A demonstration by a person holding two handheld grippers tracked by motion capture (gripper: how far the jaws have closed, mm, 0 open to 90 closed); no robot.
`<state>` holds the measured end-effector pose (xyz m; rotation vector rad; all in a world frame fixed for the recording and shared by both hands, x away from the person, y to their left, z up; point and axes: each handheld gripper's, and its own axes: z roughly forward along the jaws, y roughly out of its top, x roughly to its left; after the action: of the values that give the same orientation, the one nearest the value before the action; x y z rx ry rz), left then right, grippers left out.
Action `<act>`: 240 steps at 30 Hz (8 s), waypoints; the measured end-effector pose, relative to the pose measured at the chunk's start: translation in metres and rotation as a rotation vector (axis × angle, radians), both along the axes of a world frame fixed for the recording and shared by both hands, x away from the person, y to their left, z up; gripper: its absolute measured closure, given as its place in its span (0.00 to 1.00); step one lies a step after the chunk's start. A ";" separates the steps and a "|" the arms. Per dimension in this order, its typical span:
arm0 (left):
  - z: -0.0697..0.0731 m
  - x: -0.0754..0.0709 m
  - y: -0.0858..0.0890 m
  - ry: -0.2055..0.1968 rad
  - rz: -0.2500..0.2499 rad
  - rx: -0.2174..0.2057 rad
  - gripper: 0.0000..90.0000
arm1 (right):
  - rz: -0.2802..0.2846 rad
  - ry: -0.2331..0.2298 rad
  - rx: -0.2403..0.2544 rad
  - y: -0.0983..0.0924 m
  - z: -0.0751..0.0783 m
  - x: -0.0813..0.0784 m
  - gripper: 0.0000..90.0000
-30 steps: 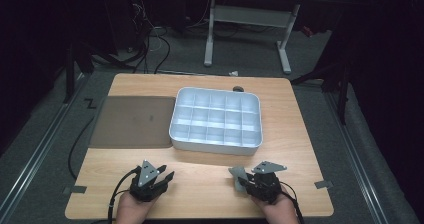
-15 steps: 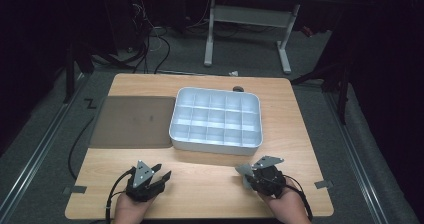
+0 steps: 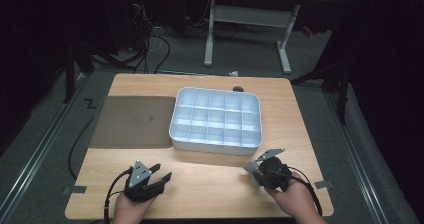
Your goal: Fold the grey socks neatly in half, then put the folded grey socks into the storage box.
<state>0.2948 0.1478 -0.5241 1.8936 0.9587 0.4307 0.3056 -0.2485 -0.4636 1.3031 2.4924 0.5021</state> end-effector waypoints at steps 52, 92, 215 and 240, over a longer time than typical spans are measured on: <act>0.001 0.000 0.001 0.030 -0.036 -0.017 0.50 | -0.018 0.097 -0.032 0.004 0.085 0.089 0.80; 0.001 0.000 0.002 0.026 -0.046 -0.019 0.49 | -0.091 0.224 -0.195 0.029 0.051 0.144 0.80; -0.001 0.000 -0.002 0.060 -0.055 -0.033 0.50 | -0.147 0.192 -0.070 -0.001 0.067 0.132 0.80; -0.001 0.001 0.000 0.052 -0.050 -0.021 0.49 | -0.199 0.000 -0.003 -0.035 0.059 0.091 0.72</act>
<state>0.2954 0.1476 -0.5252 1.9138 0.9438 0.3419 0.3966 -0.2839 -0.4044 1.5289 2.3292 0.4514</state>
